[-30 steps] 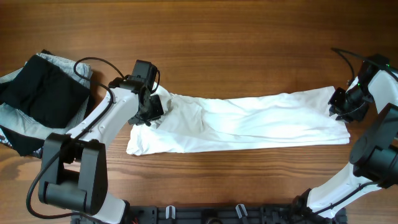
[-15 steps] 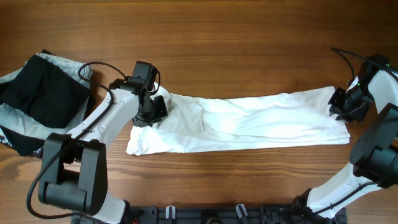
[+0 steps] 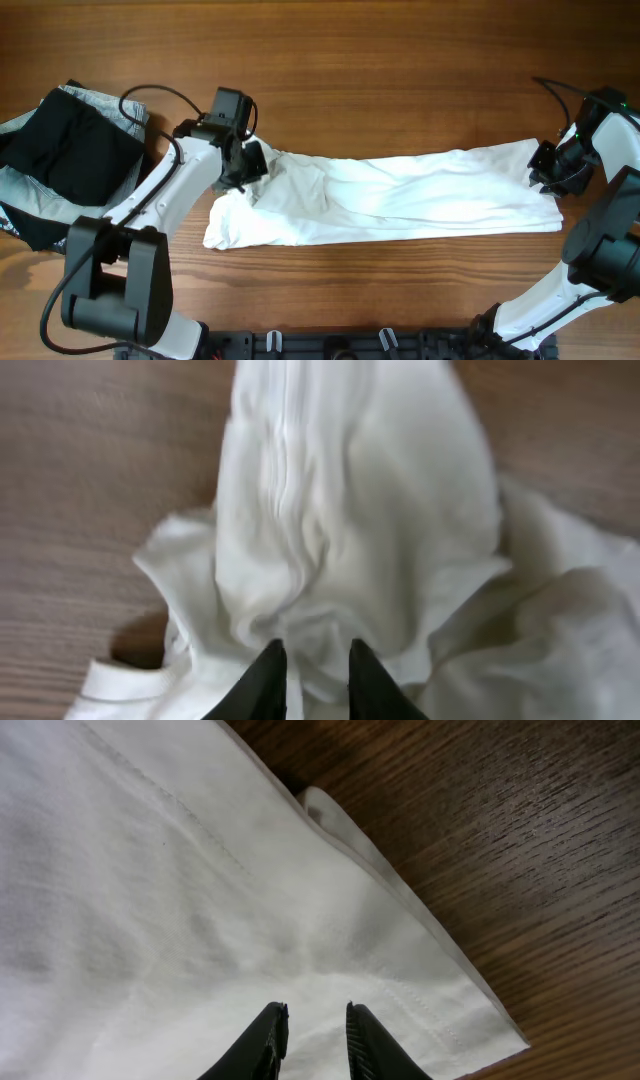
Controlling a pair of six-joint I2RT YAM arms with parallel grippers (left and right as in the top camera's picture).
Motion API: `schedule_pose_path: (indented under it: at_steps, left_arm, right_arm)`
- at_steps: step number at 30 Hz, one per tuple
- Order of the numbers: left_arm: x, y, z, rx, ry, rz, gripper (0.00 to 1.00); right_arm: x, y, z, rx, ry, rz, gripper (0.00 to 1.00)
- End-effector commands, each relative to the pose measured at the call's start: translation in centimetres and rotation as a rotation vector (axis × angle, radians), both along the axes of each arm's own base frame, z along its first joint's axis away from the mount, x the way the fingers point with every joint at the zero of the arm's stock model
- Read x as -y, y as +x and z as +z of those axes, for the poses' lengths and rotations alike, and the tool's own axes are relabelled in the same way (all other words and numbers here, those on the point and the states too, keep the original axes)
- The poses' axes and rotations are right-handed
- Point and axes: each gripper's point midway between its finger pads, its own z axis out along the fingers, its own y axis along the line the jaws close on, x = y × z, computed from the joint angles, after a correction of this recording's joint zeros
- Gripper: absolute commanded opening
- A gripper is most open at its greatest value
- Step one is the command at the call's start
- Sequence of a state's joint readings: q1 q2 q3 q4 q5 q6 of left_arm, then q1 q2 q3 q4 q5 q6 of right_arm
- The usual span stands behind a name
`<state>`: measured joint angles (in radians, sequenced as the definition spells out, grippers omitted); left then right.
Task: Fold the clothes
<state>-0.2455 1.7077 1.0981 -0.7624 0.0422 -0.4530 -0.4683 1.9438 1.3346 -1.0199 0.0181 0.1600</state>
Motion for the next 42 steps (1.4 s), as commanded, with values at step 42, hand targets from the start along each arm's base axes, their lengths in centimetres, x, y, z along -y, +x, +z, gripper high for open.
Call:
schedule_pose_path:
  at_steps: [42]
  left_arm:
    - [-2.1,-0.3,-2.0,-0.056,0.131,0.016,0.22]
  right_arm:
    - [-0.3,0.1,0.4,0.017,0.013,-0.016,0.25]
